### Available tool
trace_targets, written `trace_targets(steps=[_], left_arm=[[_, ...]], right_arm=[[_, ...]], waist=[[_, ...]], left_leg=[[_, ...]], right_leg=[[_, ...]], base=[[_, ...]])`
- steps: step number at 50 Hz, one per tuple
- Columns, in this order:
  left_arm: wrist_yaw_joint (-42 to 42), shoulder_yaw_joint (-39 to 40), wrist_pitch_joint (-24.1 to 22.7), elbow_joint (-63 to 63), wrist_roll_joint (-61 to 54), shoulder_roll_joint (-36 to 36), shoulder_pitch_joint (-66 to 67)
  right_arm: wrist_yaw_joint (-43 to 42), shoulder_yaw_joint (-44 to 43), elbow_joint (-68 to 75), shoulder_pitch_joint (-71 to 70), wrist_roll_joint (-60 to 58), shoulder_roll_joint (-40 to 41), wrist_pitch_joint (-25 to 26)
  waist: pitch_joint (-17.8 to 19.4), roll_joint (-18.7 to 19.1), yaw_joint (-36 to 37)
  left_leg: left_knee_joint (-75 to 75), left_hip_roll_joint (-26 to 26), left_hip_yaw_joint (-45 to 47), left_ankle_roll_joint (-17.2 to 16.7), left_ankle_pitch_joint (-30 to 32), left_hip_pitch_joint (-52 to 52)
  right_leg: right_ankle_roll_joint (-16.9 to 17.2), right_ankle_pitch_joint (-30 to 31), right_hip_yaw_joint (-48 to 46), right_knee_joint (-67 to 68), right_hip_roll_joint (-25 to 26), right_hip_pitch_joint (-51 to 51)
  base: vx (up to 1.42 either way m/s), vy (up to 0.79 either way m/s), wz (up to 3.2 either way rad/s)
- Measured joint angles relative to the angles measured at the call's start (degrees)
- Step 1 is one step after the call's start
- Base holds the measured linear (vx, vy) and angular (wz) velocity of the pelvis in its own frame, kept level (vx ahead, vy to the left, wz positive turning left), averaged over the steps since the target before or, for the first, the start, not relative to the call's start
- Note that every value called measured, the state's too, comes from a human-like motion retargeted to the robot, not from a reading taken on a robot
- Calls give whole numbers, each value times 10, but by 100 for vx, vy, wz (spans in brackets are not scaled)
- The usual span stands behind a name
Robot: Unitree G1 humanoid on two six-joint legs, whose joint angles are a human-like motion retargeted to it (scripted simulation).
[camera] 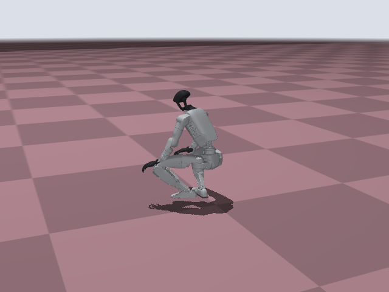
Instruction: Upper body actions
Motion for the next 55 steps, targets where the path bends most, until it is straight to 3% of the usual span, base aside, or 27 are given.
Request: trace_targets(steps=[8,18,28,36,43,50,55], left_arm=[[65,-16,21,15,116,5,2],[32,5,21,27,51,-12,5],[57,15,31,-9,105,-6,-7],[17,29,40,-62,27,20,-58],[-61,48,64,-55,18,50,-75],[-252,66,73,-23,-76,7,31],[-366,82,59,-22,-206,-48,163]], right_arm=[[-12,4,20,4,-45,-8,17],[14,-6,15,6,-24,-4,23],[1,27,-3,-16,-102,-24,51],[22,-11,-17,-71,-94,-68,93],[87,-44,-32,-74,-139,-120,84],[232,-128,-17,84,-175,-110,114],[347,-208,14,231,-44,-51,139]], waist=[[0,3,4],[0,5,6],[0,4,12],[0,6,13],[0,29,20],[0,47,26],[0,38,11]], left_leg=[[20,0,-6,0,-8,2],[19,1,-6,0,-2,4],[-38,-1,11,1,24,3],[-230,-16,69,-3,115,-2],[-437,-57,52,-54,204,9],[-698,-107,89,-99,290,228],[-907,-169,145,-120,366,434]], right_leg=[[0,-21,13,29,-8,1],[0,-19,15,28,-5,1],[0,20,-2,-39,16,1],[0,117,-44,-250,45,0],[14,210,-97,-493,90,66],[65,323,-97,-795,135,294],[105,406,-101,-1007,136,490]], base=[[0,0,0],[0,0,0],[-2,-1,-8],[-25,-3,-2],[-3,-6,-3],[14,0,0],[25,1,26]])
